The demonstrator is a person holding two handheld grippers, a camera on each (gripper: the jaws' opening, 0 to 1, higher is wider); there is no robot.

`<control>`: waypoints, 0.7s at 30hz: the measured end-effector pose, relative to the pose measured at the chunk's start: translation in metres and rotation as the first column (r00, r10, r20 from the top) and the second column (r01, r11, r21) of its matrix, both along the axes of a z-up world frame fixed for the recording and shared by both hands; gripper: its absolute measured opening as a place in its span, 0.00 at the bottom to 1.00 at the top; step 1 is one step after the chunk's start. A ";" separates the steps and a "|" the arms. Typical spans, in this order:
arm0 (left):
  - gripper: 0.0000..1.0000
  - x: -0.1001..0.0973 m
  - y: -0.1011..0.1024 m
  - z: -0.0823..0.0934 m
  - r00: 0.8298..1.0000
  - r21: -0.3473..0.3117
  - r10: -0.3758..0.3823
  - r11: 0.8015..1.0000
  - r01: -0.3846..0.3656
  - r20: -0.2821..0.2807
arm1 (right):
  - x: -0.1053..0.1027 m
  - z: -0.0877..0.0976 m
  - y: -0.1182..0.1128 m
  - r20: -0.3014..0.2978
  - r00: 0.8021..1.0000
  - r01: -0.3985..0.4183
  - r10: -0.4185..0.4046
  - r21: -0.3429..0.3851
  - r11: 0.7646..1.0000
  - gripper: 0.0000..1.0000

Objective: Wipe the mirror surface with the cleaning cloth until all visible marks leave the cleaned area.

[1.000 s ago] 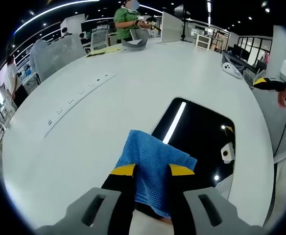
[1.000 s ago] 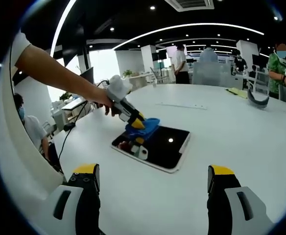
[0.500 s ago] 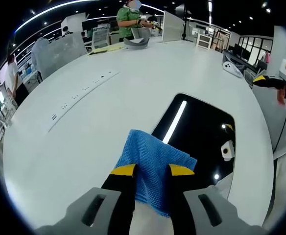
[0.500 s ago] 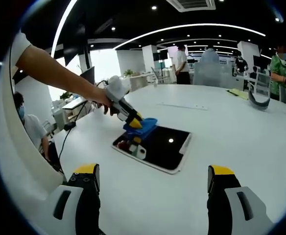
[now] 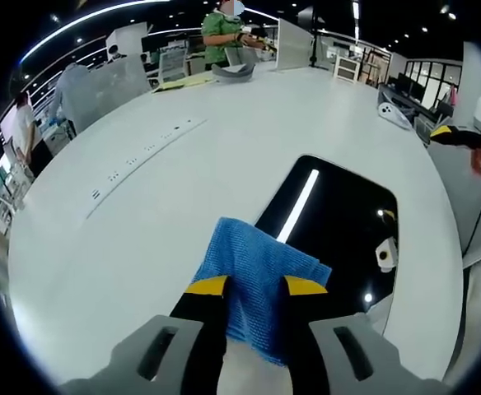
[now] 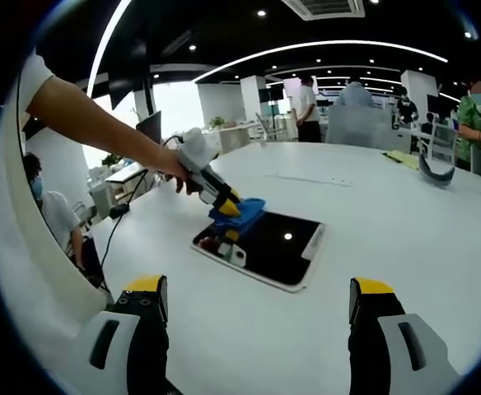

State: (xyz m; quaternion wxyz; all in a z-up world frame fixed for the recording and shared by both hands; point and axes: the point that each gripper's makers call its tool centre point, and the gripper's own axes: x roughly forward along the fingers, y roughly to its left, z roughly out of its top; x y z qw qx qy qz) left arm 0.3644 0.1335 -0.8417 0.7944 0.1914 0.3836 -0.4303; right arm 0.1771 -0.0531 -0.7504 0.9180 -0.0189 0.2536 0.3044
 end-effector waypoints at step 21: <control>0.26 -0.021 0.004 0.001 1.000 -0.001 0.014 1.000 -0.014 0.003 | -0.017 0.002 0.005 0.011 1.000 -0.009 0.009 0.004 1.000 0.91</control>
